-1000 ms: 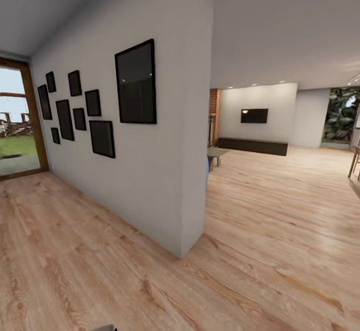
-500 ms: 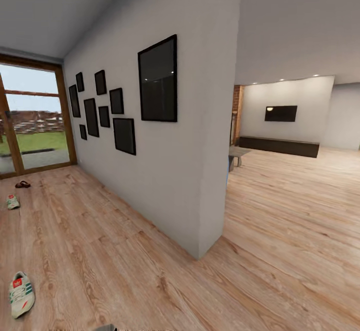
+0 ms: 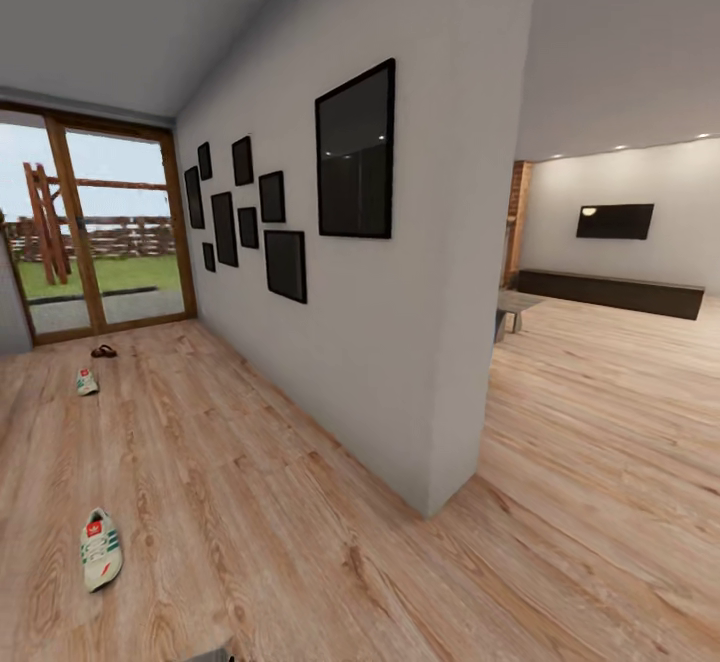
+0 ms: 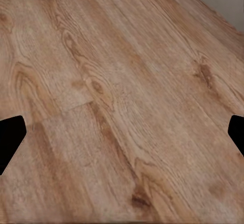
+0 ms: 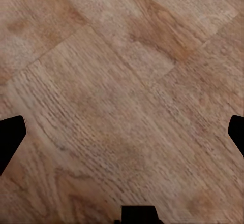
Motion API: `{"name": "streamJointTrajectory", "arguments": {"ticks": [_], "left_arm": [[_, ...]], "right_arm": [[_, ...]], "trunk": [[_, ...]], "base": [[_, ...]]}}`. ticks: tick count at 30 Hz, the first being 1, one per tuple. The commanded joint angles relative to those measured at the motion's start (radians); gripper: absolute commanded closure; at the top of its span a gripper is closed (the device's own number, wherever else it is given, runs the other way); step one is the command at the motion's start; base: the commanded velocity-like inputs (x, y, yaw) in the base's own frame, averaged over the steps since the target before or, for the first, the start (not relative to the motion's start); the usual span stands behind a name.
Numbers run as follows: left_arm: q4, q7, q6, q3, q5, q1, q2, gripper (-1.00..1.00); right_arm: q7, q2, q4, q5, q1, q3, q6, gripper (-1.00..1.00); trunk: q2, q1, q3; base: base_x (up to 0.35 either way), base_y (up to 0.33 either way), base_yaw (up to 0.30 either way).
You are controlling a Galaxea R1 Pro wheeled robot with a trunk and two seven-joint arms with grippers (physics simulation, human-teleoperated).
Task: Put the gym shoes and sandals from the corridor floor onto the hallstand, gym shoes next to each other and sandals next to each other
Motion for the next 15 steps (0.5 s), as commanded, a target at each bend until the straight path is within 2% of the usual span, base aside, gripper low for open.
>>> {"name": "streamJointTrajectory", "arguments": {"ticks": [1,5,15], "left_arm": [[0.001,0.001,-0.003,-0.002,0.007,-0.001,0.0,-1.0],[0.001,0.001,-0.003,-0.002,0.007,-0.001,0.0,-1.0],[0.001,0.001,-0.003,-0.002,0.007,-0.001,0.0,-1.0]], "right_arm": [[-0.001,0.0,0.0,0.0,0.0,0.001,-0.003,-1.0],[-0.001,-0.001,0.0,0.0,0.0,-0.001,-0.003,-1.0],[0.0,-0.001,-0.001,0.001,0.0,-0.001,-0.003,-1.0]], "trunk": [[-0.001,0.0,-0.002],[-0.001,0.0,-0.007],[-0.001,0.0,-0.009]], "base": [[0.0,0.0,0.233],[0.024,-0.042,0.228],[0.158,-0.275,0.042]]}}
